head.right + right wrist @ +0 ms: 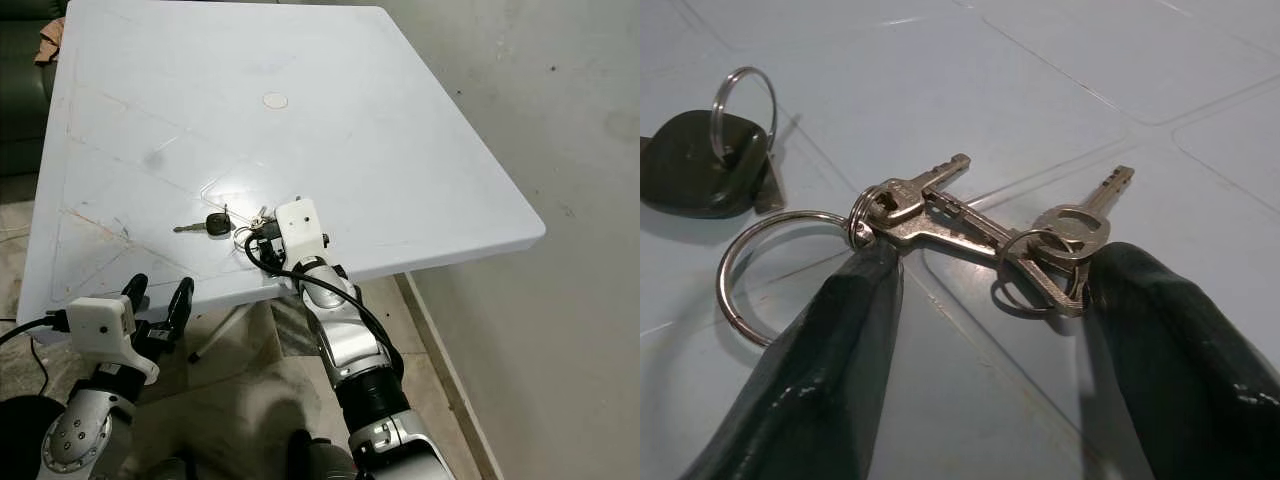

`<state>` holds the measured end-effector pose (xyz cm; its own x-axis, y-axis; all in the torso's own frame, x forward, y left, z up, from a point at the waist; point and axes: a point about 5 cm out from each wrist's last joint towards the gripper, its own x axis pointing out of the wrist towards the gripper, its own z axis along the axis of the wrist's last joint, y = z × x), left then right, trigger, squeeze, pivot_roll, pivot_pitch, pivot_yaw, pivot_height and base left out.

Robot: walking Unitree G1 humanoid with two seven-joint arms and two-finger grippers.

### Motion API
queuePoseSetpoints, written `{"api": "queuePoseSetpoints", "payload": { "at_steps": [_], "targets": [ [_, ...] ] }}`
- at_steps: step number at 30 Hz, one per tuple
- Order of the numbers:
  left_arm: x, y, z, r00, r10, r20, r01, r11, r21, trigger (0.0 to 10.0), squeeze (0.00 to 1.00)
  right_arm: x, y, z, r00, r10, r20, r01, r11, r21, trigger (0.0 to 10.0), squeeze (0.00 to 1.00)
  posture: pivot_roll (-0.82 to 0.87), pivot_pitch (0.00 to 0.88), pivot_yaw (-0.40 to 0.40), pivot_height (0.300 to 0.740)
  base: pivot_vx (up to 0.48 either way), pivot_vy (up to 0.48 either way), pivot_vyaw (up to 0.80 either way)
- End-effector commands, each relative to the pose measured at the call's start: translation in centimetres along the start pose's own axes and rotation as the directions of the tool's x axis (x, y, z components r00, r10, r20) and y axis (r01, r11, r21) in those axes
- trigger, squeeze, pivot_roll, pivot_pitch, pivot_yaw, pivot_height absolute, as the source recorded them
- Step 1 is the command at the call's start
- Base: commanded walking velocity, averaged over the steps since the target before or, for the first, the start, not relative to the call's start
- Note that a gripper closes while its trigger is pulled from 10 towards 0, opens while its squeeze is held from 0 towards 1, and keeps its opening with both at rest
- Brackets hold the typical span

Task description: Hang keys on a hook

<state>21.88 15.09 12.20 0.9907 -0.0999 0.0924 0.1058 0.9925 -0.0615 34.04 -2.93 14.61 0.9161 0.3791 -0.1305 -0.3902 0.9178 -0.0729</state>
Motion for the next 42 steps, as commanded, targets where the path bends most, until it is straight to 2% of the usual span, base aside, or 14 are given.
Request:
{"api": "queuePoseSetpoints", "payload": {
  "at_steps": [1, 17, 42],
  "targets": [
    [-0.31, -0.02, -0.06, 1.0, 0.004, -0.011, -0.004, 1.0, -0.004, 10.0, 0.0, 0.09, 0.09, -0.21, 0.999, -0.017, -0.029, 0.018, 1.0, 0.016, 0.0, 0.0, 0.08, 0.254, -0.145, 0.74, 0.0, 0.0, 0.0],
    [-0.44, 0.07, -0.02, 1.0, 0.009, -0.015, -0.009, 1.0, -0.002, 10.0, 0.0, 0.17, -0.28, -0.17, 0.998, -0.052, -0.04, 0.053, 0.998, 0.015, 0.0, 0.0, 0.08, 0.263, -0.143, 0.74, 0.0, 0.0, 0.0],
    [-0.57, 0.11, -0.09, 1.0, 0.016, -0.017, -0.016, 1.0, -0.006, 10.0, 0.0, 0.16, -0.37, -0.34, 0.998, -0.045, -0.051, 0.047, 0.998, 0.034, 0.0, 0.0, 0.08, 0.258, -0.148, 0.74, 0.0, 0.0, 0.0]
  ]
}}
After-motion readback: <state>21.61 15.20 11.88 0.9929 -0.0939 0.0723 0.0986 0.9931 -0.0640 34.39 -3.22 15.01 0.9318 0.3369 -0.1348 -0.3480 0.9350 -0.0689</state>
